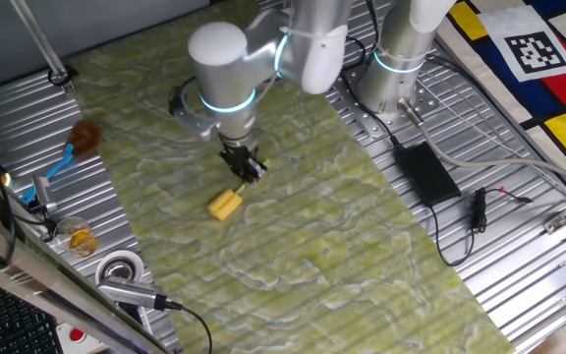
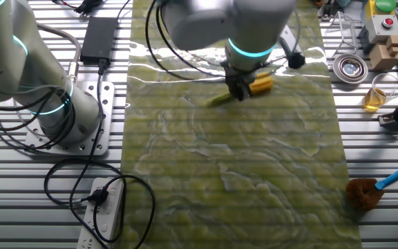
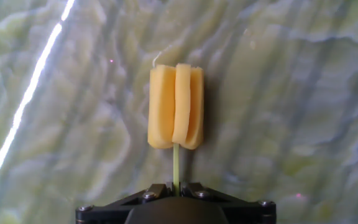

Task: Scrub the table with a brush

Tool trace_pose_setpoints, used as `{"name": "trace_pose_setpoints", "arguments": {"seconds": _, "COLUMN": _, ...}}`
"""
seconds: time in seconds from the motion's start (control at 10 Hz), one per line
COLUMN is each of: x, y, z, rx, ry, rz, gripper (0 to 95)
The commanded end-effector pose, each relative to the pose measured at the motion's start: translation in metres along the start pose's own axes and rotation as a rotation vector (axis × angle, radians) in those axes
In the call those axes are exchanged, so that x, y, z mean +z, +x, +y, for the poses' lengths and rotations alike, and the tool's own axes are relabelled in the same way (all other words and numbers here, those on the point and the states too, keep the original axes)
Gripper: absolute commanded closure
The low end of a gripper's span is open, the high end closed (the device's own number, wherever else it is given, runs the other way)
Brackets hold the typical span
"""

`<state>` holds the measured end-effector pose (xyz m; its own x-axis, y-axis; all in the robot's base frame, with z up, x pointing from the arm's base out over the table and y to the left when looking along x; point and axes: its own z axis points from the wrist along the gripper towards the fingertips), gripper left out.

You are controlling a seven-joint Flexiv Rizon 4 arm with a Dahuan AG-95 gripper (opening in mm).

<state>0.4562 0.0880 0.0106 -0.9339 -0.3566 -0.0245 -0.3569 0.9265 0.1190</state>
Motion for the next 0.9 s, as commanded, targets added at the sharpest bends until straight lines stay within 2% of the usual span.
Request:
{"name": "trace_pose_setpoints", "arguments": {"seconds": 0.1, "x": 0.002, "y": -0.004, "z": 0.025, "rx": 0.060, "ry": -0.003, "rz": 0.001, "gripper": 95.0}}
{"name": "trace_pose_setpoints", "arguments": {"seconds": 0.6, "x": 0.002, "y": -0.008, "z": 0.056, "rx": 0.137, "ry": -0.020, "rz": -0.014, "gripper": 95.0}}
{"name": "trace_pose_setpoints", "arguments": {"seconds": 0.9, "x": -0.006, "y": -0.009, "z": 0.063, "rx": 0.157, "ry": -0.041, "rz": -0.014, "gripper": 95.0}}
